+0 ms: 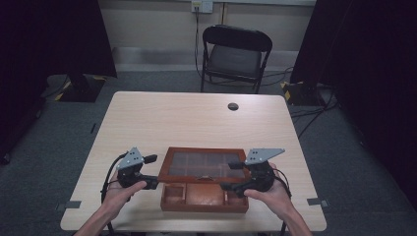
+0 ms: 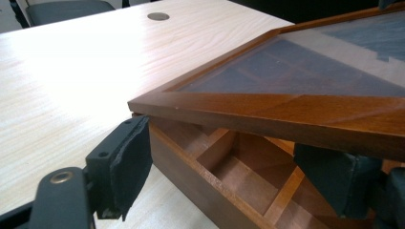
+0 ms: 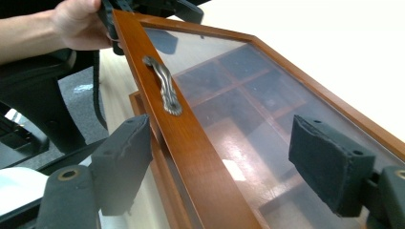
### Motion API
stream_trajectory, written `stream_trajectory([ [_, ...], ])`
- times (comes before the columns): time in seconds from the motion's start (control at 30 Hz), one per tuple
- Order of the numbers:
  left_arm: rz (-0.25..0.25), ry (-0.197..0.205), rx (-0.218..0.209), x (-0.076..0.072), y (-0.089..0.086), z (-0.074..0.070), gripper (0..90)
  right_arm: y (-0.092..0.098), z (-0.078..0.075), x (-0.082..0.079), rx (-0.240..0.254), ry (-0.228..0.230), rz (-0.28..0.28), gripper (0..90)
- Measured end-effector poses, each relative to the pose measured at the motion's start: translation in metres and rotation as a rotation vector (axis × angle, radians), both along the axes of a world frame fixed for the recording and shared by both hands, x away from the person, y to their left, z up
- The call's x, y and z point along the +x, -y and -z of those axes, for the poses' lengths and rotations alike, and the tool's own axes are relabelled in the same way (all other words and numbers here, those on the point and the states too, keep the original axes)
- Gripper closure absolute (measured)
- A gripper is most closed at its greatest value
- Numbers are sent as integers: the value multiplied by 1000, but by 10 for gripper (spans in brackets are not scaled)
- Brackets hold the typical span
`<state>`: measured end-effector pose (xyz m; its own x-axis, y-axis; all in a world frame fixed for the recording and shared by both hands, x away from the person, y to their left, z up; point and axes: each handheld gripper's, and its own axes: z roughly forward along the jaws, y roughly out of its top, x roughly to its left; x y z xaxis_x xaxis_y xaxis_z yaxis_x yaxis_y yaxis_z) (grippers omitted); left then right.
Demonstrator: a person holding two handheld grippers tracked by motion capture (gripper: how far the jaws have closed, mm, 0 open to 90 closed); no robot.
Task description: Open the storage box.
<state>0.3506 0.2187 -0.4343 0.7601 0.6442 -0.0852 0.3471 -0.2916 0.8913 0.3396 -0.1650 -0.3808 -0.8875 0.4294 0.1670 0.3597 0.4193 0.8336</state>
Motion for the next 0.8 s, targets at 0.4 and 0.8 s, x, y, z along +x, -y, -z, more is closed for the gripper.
stream_trajectory([
  [0.4,20,10,-28,7,5,-12,197,12,2,3,-1,25,65,228],
  [0.8,14,-5,-37,10,5,-17,204,20,2,7,-4,48,107,223],
])
